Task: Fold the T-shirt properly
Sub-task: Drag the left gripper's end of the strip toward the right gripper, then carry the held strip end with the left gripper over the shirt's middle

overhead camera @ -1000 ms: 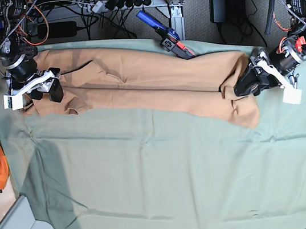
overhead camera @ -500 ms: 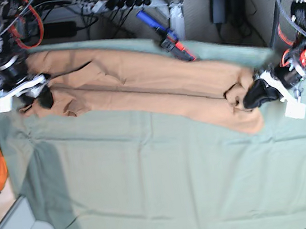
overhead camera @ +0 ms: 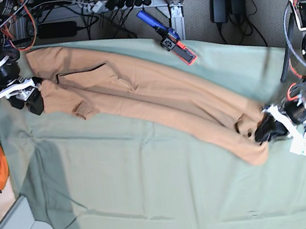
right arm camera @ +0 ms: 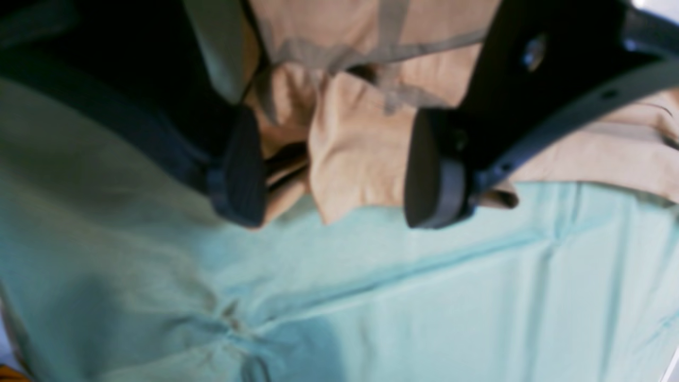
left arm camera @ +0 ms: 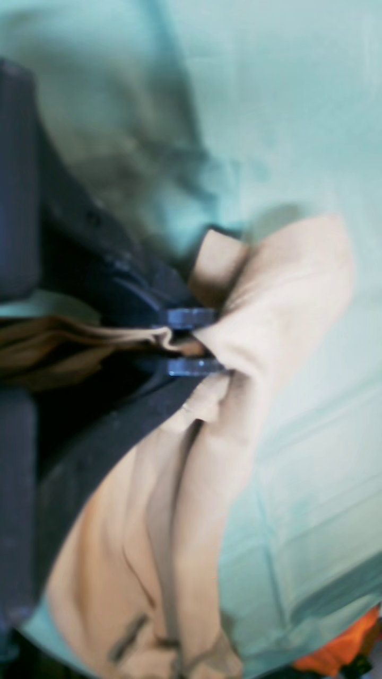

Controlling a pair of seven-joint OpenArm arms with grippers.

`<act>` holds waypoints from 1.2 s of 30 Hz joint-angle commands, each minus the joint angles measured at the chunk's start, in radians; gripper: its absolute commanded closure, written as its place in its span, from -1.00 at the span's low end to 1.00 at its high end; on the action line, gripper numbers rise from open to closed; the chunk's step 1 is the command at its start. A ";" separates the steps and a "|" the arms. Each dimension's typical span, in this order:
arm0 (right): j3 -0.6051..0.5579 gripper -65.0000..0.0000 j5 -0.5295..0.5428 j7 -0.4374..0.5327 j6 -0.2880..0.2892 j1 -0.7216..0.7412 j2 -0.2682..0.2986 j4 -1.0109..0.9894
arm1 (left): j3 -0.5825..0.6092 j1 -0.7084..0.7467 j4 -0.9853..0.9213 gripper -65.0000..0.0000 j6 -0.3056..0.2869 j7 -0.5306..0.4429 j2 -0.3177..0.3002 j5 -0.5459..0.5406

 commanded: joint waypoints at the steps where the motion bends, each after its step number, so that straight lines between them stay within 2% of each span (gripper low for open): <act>1: 0.010 -0.26 0.011 0.021 0.095 0.003 0.016 0.018 | 0.006 -0.054 -0.016 1.00 -0.012 -0.037 -0.022 0.000; 6: 0.010 -0.26 0.011 0.021 0.095 0.003 0.016 0.018 | 0.029 -0.152 -0.126 1.00 -0.012 -0.041 -0.080 0.010; 10: 0.010 -0.26 0.011 0.022 0.095 0.003 0.016 0.018 | 0.029 -0.126 -0.043 1.00 -0.012 0.084 -0.110 -0.126; 13: 0.010 -0.26 0.011 0.022 0.095 0.003 0.016 0.018 | 0.032 -0.041 0.111 1.00 -0.012 0.103 -0.099 -0.166; 17: 0.010 -0.26 0.012 0.022 0.095 0.003 0.016 0.018 | 0.055 0.074 0.317 1.00 -0.012 0.095 -0.022 -0.156; 21: 0.010 -0.26 0.011 0.021 0.095 0.002 0.013 0.018 | 0.152 0.122 0.376 1.00 -0.012 0.050 0.061 -0.079; 27: 0.010 -0.26 0.011 0.021 0.095 0.003 0.014 0.018 | 0.315 0.116 0.376 1.00 -0.012 0.024 0.146 0.114; 33: 0.010 -0.26 0.011 0.021 0.095 0.002 0.014 0.018 | 0.367 0.118 0.374 1.00 -0.012 0.023 0.154 0.341; 36: 0.010 -0.26 0.016 0.022 0.095 0.003 0.014 0.018 | 0.368 0.122 0.372 1.00 -0.012 0.024 0.143 0.352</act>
